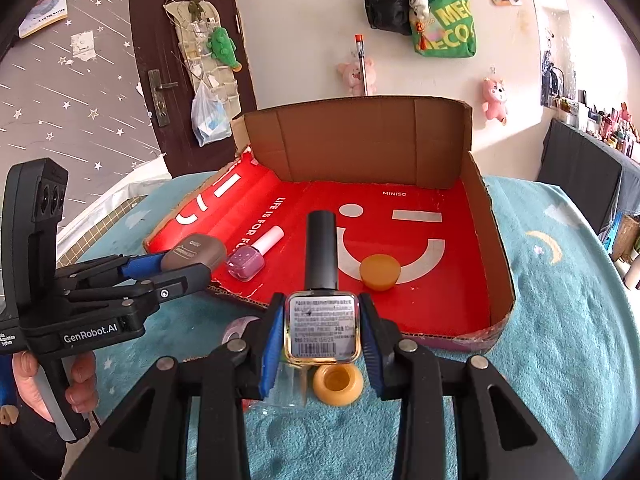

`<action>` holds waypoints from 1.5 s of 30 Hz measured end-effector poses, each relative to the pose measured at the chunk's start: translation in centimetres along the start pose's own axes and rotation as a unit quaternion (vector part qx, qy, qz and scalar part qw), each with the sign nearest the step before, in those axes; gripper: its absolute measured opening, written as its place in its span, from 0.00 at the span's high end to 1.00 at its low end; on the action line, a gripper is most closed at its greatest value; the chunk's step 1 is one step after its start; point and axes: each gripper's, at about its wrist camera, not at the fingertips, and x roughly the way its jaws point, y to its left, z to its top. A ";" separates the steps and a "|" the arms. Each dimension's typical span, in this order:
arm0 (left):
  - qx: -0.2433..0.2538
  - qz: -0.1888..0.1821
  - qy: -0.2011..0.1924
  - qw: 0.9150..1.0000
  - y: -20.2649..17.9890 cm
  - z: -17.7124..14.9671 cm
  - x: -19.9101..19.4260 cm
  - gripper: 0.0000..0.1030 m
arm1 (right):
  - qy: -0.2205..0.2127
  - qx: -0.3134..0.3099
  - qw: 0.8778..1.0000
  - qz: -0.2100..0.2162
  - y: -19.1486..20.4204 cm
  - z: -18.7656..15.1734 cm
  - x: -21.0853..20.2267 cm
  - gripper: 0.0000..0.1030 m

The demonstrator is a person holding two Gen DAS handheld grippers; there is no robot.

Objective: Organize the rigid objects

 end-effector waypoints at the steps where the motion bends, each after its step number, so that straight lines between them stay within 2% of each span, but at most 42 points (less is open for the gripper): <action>1: 0.000 -0.001 0.001 1.000 0.0 0.1 0.1 0.52 | 0.002 0.000 1.000 0.000 0.0 0.1 0.2 0.64; 12: 0.013 -0.008 0.034 0.999 0.4 1.3 2.2 0.52 | 0.019 -0.014 1.000 -0.005 -0.4 1.2 1.8 0.64; 22: 0.019 -0.016 0.071 0.997 0.6 2.0 4.7 0.52 | 0.054 -0.009 0.998 0.012 -0.9 2.1 4.4 0.64; 29: 0.029 -0.052 0.099 0.993 0.2 1.7 5.8 0.52 | 0.082 0.000 0.996 0.036 -1.0 2.4 6.6 0.64; 34: 0.007 -0.084 0.119 0.989 1.1 2.2 7.1 0.52 | 0.101 0.003 0.994 0.038 -1.1 2.4 7.7 0.64; 39: -0.011 -0.085 0.130 0.988 2.1 2.1 8.3 0.52 | 0.116 0.006 0.993 0.034 -1.3 2.4 8.5 0.63; 45: -0.009 -0.049 0.115 0.992 2.7 2.3 8.6 0.52 | 0.124 0.010 0.992 0.019 -1.8 2.4 9.4 0.64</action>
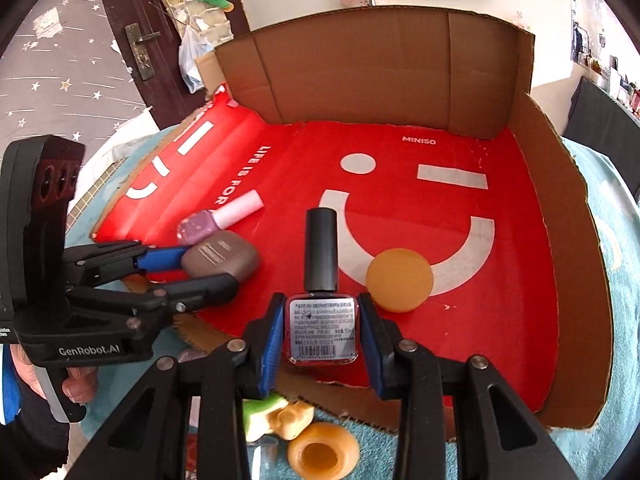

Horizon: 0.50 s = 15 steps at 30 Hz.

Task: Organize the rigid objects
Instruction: 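Lower the compact into the box with the left tool while the right tool lowers the black-capped bottle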

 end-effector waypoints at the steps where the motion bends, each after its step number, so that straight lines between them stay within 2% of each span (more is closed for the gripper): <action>1: 0.001 0.008 -0.002 1.000 0.0 0.0 0.0 0.52 | 0.000 0.001 1.000 -0.005 -0.1 0.0 0.2 0.64; 4: 0.005 0.031 -0.010 0.999 0.0 0.1 0.2 0.52 | -0.002 0.000 1.000 -0.018 -0.3 0.1 0.5 0.64; 9: 0.018 0.074 -0.023 0.997 -0.3 0.3 0.7 0.52 | -0.017 -0.008 0.998 -0.066 -0.6 0.2 0.7 0.64; 15: 0.023 0.084 -0.024 0.996 -0.4 0.7 1.2 0.52 | -0.020 -0.012 0.996 -0.087 -0.7 0.5 1.0 0.63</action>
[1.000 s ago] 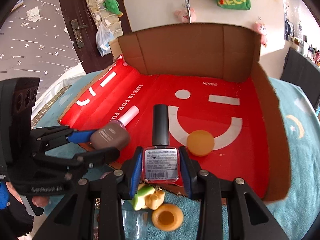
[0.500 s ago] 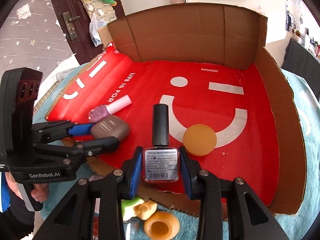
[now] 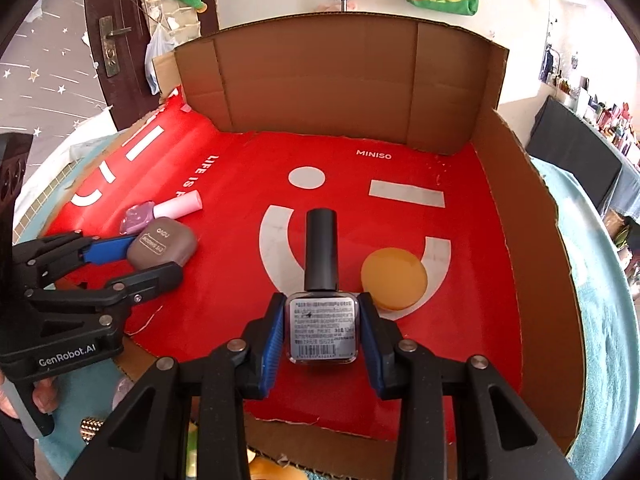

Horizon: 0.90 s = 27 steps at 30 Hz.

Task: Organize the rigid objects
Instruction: 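Lower the compact into the box with the left tool while the right tool lowers the black-capped bottle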

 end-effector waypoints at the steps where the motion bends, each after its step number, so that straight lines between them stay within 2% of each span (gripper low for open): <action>1: -0.001 0.000 0.000 1.000 0.1 0.0 0.0 0.52 | 0.002 -0.001 1.000 -0.001 0.0 0.0 0.1 0.63; 27: -0.007 -0.005 -0.001 1.000 0.4 -0.1 -0.2 0.51 | 0.007 0.002 1.000 -0.002 0.1 0.0 0.6 0.63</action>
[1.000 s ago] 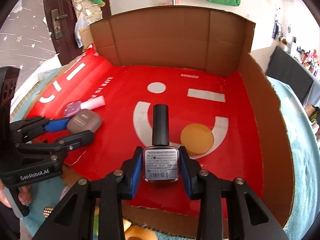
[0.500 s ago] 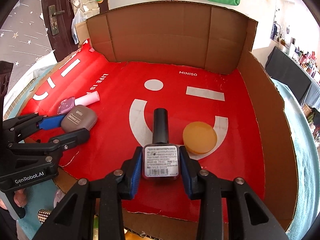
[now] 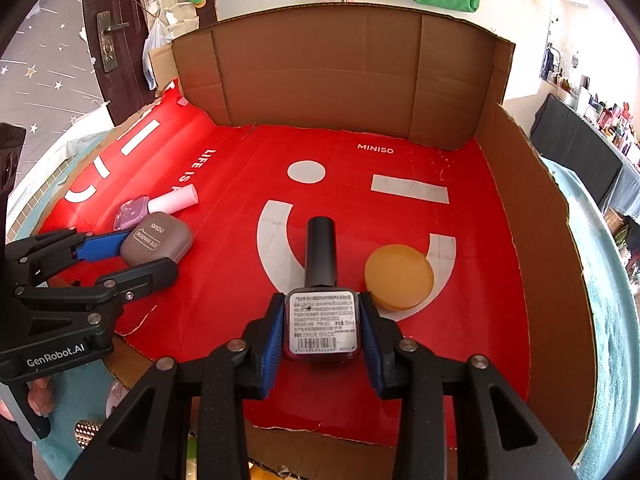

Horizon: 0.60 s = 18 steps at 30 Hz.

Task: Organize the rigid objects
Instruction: 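Lower the compact into the box with the left tool while the right tool lowers the black-capped bottle, then open both tools to release the compact and black-capped bottle in the box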

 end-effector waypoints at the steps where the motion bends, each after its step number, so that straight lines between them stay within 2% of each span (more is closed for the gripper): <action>1: 0.000 0.000 0.000 1.000 0.0 0.0 0.0 0.51 | 0.000 0.000 1.000 0.000 0.0 0.0 0.0 0.63; 8: 0.006 0.007 -0.001 1.000 -0.3 0.0 0.0 0.50 | -0.001 0.001 1.000 0.000 0.0 0.1 0.0 0.63; 13: 0.002 0.000 -0.002 1.000 -0.4 -0.1 -0.1 0.42 | -0.004 0.003 1.000 0.002 -0.1 0.0 -0.3 0.63; 18: -0.002 -0.003 -0.006 1.000 -0.3 -0.1 -0.4 0.38 | -0.017 0.001 1.000 0.001 -0.1 0.0 -1.2 0.54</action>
